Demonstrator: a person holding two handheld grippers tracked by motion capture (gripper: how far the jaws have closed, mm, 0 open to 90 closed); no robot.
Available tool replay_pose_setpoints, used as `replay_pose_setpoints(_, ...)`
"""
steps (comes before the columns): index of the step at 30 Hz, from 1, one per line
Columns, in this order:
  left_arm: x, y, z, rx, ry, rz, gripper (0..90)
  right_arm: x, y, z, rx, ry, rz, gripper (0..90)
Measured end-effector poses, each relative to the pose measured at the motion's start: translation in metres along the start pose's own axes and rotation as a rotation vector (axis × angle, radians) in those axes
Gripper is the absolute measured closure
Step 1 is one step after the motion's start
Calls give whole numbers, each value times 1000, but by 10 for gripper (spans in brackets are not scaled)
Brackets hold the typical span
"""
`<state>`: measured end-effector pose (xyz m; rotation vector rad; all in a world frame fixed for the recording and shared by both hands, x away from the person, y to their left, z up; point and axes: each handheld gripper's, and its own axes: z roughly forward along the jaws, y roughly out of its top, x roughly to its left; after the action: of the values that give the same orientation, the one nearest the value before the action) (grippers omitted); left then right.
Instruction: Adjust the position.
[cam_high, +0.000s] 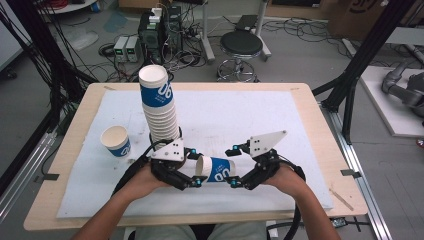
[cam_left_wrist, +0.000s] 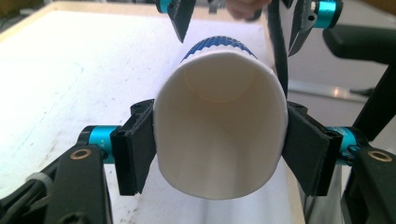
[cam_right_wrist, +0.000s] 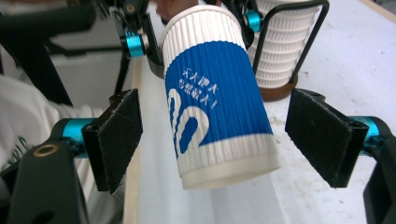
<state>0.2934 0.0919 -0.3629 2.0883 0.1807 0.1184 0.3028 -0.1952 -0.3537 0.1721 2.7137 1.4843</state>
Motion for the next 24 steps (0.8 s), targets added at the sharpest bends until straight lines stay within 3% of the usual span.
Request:
replay_pose_setpoints(7, 2, 10, 2, 83, -8, -5, 319, 1, 16, 9, 157, -32, -75, 195)
replay_pose_setpoints(8, 2, 10, 2, 83, -8, -5, 319, 1, 16, 9, 157, -32, -75, 195)
replay_pose_setpoints(9, 2, 12, 3, 95, -7, -2, 319, 1, 20, 13, 201, -35, -102, 195)
replay_pose_setpoints(16, -1, 17, 11, 180, 4, 4, 319, 3, 29, 28, 314, -27, -152, 195)
replay_pose_setpoints(24, -2, 18, 14, 207, 4, 1, 319, 6, 31, 38, 369, -20, -178, 195)
